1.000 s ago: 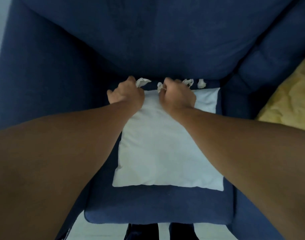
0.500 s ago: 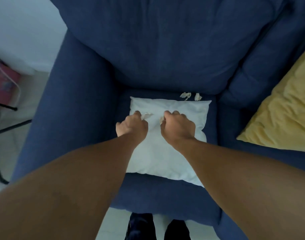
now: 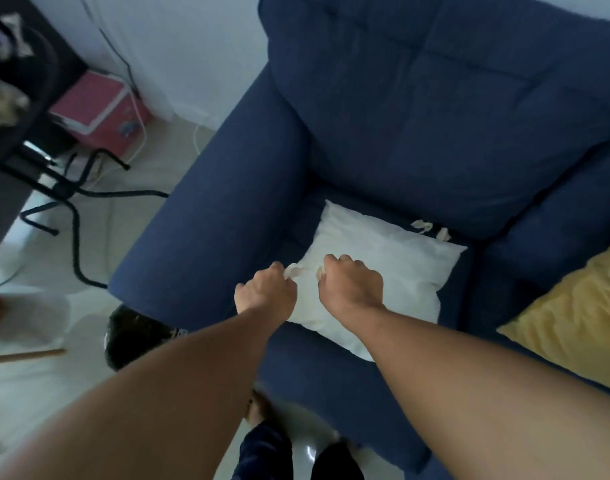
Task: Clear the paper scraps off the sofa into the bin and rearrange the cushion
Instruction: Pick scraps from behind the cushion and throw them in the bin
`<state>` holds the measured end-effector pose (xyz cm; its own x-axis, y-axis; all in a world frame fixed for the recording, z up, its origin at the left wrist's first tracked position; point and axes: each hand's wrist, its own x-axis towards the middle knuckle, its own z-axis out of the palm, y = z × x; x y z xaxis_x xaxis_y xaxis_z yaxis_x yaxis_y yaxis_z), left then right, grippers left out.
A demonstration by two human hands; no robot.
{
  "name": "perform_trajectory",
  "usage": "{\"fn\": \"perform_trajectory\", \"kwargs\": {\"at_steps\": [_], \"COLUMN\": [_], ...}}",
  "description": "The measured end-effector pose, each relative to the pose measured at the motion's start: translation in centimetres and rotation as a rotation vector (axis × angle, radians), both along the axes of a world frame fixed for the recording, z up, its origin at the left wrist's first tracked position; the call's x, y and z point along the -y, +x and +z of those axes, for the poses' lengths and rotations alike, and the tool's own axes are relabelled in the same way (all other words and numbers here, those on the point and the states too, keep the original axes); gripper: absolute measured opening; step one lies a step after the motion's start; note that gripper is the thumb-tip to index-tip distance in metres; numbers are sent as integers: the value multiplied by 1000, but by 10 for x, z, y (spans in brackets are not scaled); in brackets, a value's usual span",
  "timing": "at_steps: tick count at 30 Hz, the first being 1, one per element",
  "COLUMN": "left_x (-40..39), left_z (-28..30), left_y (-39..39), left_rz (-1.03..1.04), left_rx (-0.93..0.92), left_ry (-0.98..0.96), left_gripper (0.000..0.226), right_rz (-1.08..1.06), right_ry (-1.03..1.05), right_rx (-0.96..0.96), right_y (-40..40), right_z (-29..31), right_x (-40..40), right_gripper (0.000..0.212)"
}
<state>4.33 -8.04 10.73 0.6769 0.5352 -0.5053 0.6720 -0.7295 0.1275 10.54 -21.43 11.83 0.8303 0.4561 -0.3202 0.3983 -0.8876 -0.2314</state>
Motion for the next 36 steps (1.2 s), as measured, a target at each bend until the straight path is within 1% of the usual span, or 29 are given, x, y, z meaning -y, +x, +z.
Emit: {"fn": "perform_trajectory", "kwargs": {"at_steps": [7, 10, 12, 15, 18, 20, 26, 30, 32, 36], "left_x": [-65, -102, -127, -162, -194, -213, -269, -303, -315, -325], "left_z": [1, -6, -10, -13, -21, -29, -48, -62, -70, -86], "left_y": [-107, -159, -192, -234, -268, -287, -318, -319, -319, -323], "left_rz": [238, 341, 404, 486, 545, 587, 664, 715, 716, 625], "left_rx": [-73, -87, -77, -53, -64, -82, -91, -47, -27, -17], "left_ry": [13, 12, 8, -2, 5, 1, -21, -69, -114, -197], "left_gripper": [22, 28, 33, 30, 16, 12, 20, 18, 24, 57], "right_rz": [223, 348, 427, 500, 527, 536, 571, 571, 552, 514], "right_ry": [48, 67, 62, 29, 5, -9, -68, -112, -122, -137], "right_rx": [4, -87, -148, -201, -237, -246, -230, -237, -248, -264], "right_y": [-62, -94, -117, -152, -182, -198, -229, -243, -247, -249], "right_z": [2, 1, -1, -7, -12, -16, -33, -47, -53, -63], "right_x": [-90, -133, -159, -192, -222, -239, -282, -302, -309, -322], "right_gripper": [16, 18, 13, 12, 15, 15, 14, 16, 15, 13]}}
